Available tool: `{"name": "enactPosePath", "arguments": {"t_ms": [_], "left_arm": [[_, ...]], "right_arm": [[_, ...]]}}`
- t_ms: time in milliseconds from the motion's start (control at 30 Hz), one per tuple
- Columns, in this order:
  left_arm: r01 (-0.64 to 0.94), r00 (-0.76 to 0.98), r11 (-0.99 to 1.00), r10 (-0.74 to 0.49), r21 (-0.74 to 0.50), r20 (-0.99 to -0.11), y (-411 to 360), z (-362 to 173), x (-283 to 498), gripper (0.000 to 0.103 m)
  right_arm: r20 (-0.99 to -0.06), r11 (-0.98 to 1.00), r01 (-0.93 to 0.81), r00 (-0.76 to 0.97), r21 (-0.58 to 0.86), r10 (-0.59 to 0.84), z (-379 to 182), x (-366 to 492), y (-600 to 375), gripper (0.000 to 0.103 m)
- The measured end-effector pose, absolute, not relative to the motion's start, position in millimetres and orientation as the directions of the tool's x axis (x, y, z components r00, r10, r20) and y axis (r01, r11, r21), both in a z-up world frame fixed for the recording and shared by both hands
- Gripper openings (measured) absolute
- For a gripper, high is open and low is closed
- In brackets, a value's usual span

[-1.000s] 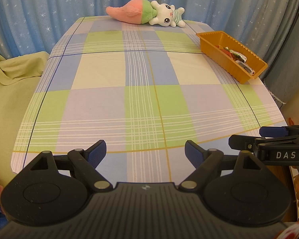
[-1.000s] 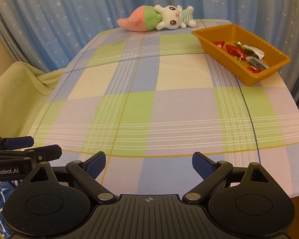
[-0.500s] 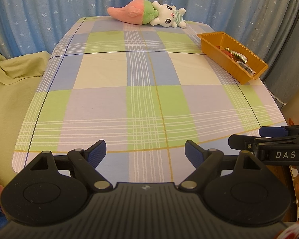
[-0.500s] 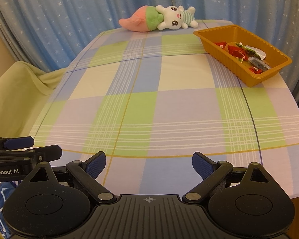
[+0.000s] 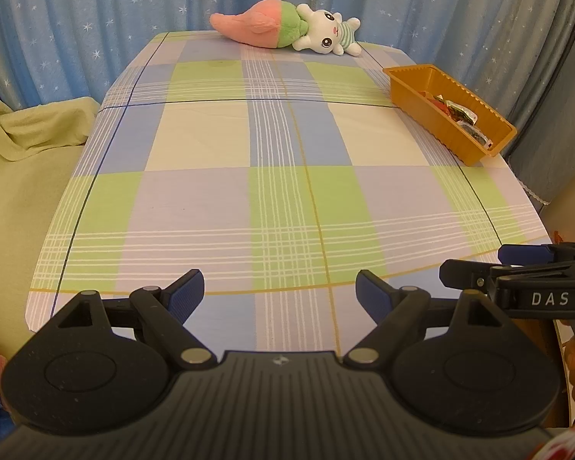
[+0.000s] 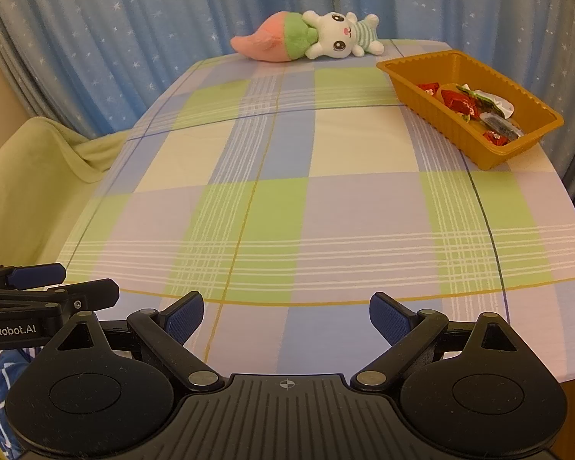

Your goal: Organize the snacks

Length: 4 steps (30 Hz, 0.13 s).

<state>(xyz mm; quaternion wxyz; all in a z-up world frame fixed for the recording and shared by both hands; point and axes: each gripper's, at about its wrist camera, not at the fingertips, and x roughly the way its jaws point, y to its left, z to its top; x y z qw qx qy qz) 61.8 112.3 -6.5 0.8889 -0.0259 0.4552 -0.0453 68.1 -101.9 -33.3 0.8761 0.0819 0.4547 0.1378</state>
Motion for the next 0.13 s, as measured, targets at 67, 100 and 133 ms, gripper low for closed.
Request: {"name": "enactPosePath", "arguments": {"t_ms": [67,100,133], "left_arm": [[0.053,0.58,0.995,-0.103,-0.089,-0.808,113.3,-6.8,62.3,0.085],[0.051,0.579,0.995,-0.103,-0.09,-0.808,113.7,-6.8,62.9,0.085],[0.048,0.578,0.995,-0.103,-0.093,-0.809,114.6,-7.3,62.6,0.086]], "right_arm": [[-0.775,0.949,-0.168,0.548,0.266,0.315,-33.2,68.5,-101.6,0.093],[-0.775,0.949,-0.169,0.548,0.265,0.314,-33.1,68.8,-101.9,0.093],[-0.776,0.949,-0.169,0.548,0.264,0.314,-33.0,69.2,-102.5,0.093]]}}
